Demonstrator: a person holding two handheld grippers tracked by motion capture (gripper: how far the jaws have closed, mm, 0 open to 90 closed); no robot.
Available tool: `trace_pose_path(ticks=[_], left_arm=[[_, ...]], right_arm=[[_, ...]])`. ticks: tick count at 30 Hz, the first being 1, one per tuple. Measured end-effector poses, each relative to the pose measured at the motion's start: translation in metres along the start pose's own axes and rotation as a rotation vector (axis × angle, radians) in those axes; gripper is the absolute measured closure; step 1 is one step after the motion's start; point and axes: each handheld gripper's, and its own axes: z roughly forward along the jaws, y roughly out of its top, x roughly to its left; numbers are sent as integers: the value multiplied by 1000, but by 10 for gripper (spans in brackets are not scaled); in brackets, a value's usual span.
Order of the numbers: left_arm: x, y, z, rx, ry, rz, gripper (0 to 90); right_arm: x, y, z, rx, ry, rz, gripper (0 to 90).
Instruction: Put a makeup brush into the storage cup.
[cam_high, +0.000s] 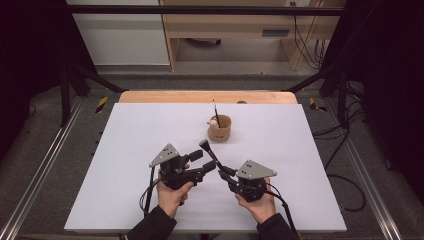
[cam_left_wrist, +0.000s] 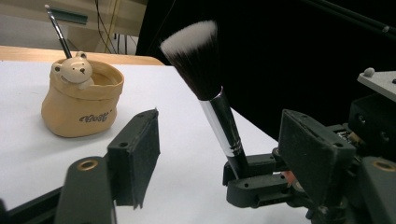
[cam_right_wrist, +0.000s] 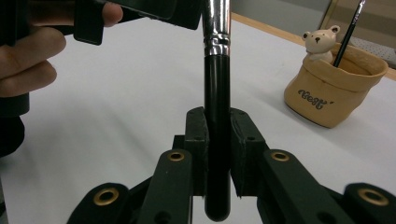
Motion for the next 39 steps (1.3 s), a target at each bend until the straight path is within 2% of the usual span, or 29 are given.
trace_pose_path(ticks=[12, 24, 32, 39], left_arm=[[0, 0, 2, -14, -13, -32, 432], [-2, 0, 0, -36, -27, -50, 608], [-1, 0, -1, -49, -27, -74, 665], [0, 0, -2, -62, -18, -77, 720]], right_arm=[[4, 3, 1, -15, 12, 5, 794], [8, 5, 3, -25, 24, 8, 794], [9, 6, 3, -31, 29, 11, 794], [10, 6, 4, -37, 38, 14, 794]])
